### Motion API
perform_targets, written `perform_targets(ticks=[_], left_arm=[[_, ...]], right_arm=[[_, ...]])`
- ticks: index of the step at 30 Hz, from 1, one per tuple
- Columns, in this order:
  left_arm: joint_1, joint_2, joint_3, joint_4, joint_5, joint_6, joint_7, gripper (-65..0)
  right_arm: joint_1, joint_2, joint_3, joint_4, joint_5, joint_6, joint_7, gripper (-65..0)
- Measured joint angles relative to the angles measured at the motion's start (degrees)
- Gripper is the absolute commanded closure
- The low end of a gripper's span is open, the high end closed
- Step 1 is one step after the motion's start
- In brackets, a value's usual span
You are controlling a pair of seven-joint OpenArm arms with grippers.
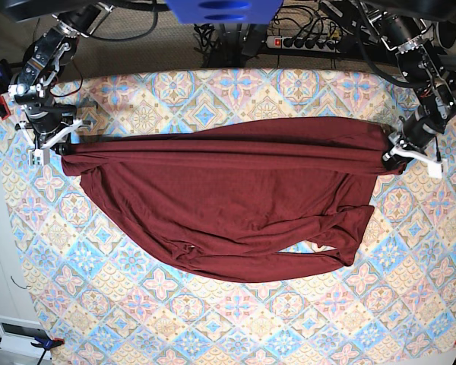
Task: Layout the t-shirt on the table in an organized manner, then fold the t-shirt properly
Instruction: 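Lift the collar edge with both grippers and pull it taut, then carry the held collar edge with both grippers over toward the hem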
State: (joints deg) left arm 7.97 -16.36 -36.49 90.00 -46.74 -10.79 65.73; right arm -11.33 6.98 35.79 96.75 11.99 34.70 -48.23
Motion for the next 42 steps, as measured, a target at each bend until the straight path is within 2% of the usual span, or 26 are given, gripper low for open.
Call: perform_targets(ticks=[6, 9, 12, 15, 17, 20, 23, 26, 29, 34, 42], left_arm=[[-0.6, 0.0, 3.1, 0.0, 0.5, -0.1, -0.3, 0.0], [-0.9, -0.1, 5.0, 0.0, 4.7, 0.0, -0.4, -12.8], [-1.2, 0.2, 6.7, 0.0, 6.0, 0.0, -0.4, -26.3], [-0.9, 0.1, 6.4, 0.0, 6.0, 0.0, -0.4, -32.9], [-0.7, 0.0, 6.3, 0.0, 6.1, 0.0, -0.4, -33.2], [-0.8, 0.0, 5.2, 0.0, 5.8, 0.0, -0.5, -33.4], [-0.9, 0.2, 0.0, 0.0, 5.9, 0.0, -0.6, -33.6], [-0.9, 0.6, -4.6, 0.0, 6.3, 0.3, -0.8, -33.6], [-1.1, 1.4, -6.4, 0.0, 5.7, 0.2, -0.6, -33.6], [-1.2, 1.1, -9.6, 0.0, -0.9, 0.2, -0.8, -33.3], [-1.3, 1.3, -9.4, 0.1, -4.2, 0.2, -0.6, -33.3]], right_arm=[[-0.3, 0.0, 0.2, -1.1, -1.1, -0.4, 0.0, -0.8], [-0.6, 0.0, 0.2, -1.1, -0.7, -0.4, 0.1, -4.6], [-0.6, 0.1, 0.3, -1.1, -0.9, -0.5, 0.1, -13.2], [-1.2, 0.2, 0.4, -1.0, -1.1, -0.9, 0.1, -22.0], [-1.7, 0.1, 0.6, -0.7, -1.3, -0.9, -0.2, -25.4], [-2.2, 0.2, 0.6, -0.5, -1.2, -1.5, 0.0, -26.4], [-2.7, 0.2, 0.6, -0.4, -1.2, -4.6, -0.1, -26.7], [-2.8, 0.2, 0.7, -0.2, -1.2, -5.0, 0.0, -26.7], [-2.8, 0.0, 0.7, 2.0, -1.6, -5.0, -0.1, -26.4], [-2.5, 0.0, 1.9, 6.1, -10.1, -6.7, 0.4, -26.6], [-2.1, 0.0, 1.6, 6.4, -11.8, -6.4, 0.4, -26.6]])
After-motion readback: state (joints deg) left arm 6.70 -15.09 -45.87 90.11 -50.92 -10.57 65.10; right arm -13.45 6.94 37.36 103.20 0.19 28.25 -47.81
